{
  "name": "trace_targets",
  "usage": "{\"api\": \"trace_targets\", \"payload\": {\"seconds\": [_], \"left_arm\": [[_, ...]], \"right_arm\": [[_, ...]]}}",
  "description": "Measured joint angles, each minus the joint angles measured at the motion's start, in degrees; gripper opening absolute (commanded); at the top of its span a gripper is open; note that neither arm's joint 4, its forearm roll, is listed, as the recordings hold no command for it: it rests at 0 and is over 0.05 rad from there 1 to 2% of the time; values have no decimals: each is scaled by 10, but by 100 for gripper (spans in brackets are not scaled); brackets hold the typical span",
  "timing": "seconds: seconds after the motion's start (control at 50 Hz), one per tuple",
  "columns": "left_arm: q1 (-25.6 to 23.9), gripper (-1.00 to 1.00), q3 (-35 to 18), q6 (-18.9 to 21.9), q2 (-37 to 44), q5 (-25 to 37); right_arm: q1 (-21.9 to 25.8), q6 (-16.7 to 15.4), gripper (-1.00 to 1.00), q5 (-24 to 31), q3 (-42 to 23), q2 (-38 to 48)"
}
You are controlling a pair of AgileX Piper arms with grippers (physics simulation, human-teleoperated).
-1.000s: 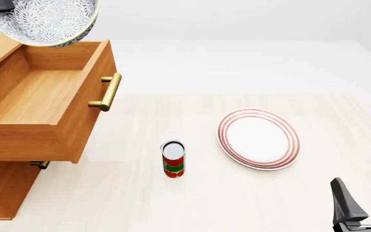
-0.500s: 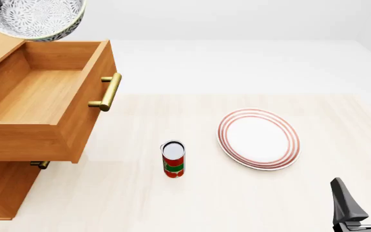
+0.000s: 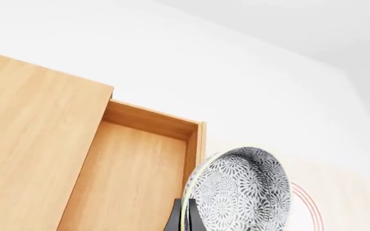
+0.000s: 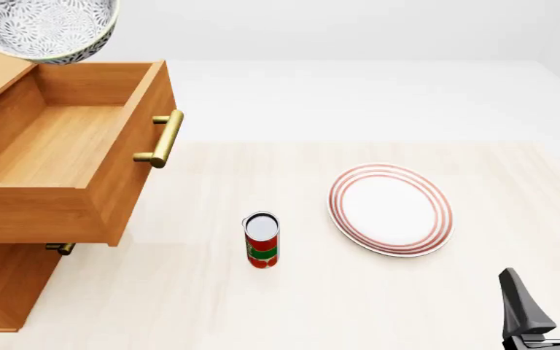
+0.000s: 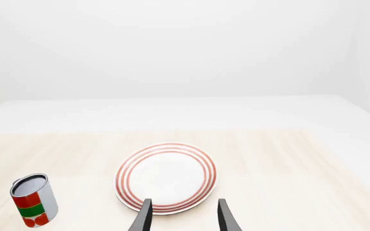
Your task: Put the bowl in the top drawer of the cabinet.
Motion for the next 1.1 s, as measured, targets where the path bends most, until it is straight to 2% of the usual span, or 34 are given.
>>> {"api": "trace_targets", "payload": {"seconds": [0.46,1.1], "left_arm": [[38,-100,17,9,13,-12],[61,-100,49,20,31,-30]], "right_arm": [[0,0,100,0,0,0],[0,0,100,0,0,0]]}}
